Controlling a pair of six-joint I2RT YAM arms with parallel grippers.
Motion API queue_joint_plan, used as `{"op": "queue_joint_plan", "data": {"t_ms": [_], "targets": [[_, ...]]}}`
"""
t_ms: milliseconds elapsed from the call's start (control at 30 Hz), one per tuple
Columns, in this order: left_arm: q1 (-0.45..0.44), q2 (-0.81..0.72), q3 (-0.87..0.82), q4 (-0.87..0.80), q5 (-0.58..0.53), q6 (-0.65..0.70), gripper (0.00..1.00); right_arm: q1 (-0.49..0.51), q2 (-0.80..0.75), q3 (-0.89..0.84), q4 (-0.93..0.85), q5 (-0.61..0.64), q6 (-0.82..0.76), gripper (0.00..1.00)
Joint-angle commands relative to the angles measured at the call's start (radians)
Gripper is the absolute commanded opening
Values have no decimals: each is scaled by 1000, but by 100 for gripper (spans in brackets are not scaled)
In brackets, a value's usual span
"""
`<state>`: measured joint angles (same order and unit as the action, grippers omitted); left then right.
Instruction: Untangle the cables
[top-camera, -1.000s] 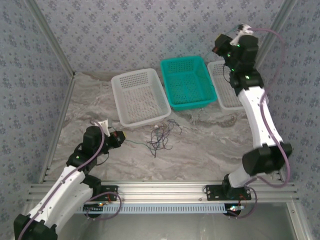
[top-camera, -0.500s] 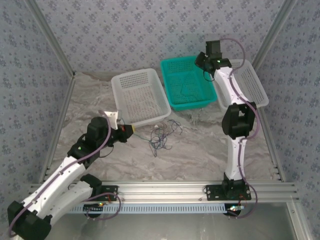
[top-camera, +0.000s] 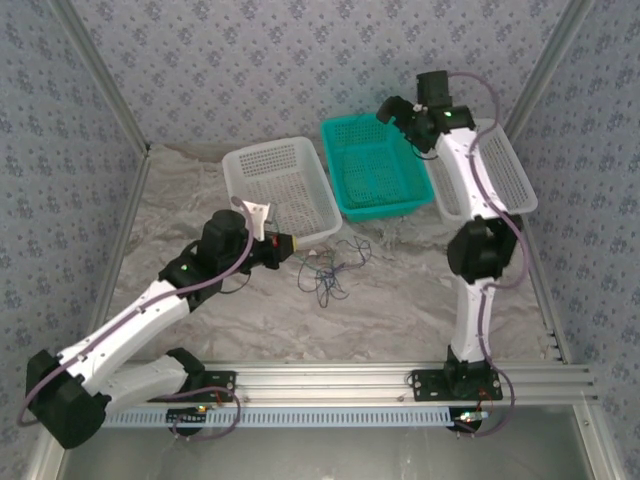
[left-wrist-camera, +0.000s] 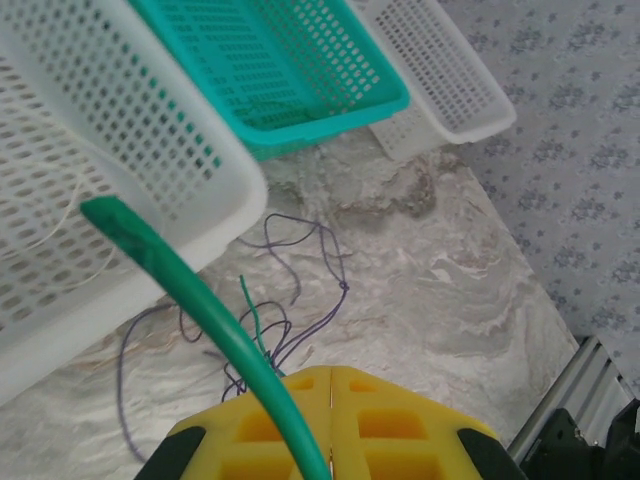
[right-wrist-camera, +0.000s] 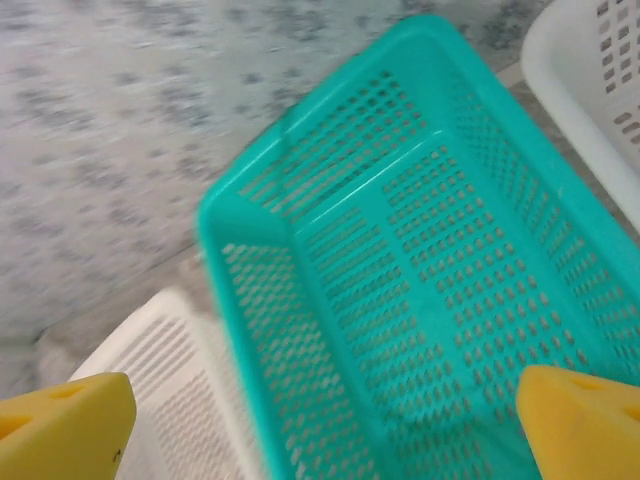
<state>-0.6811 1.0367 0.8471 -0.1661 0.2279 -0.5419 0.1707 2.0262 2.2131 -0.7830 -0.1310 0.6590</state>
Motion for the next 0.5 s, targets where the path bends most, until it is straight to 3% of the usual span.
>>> {"op": "queue_joint_plan", "data": {"t_ms": [0, 267, 367, 467], "targets": [[-17, 37, 84, 61, 1, 26, 0, 31, -312, -252, 115, -176, -125, 99], [-31, 144, 206, 87, 83, 22, 0, 251, -972, -1163, 513, -75, -364, 98], [-36, 158, 236, 107, 112, 17, 0, 325, -1102, -1381, 581, -69, -423, 97], [-39, 171, 275, 102, 162, 37, 0, 344, -1144, -1503, 583, 108, -386, 89]]}}
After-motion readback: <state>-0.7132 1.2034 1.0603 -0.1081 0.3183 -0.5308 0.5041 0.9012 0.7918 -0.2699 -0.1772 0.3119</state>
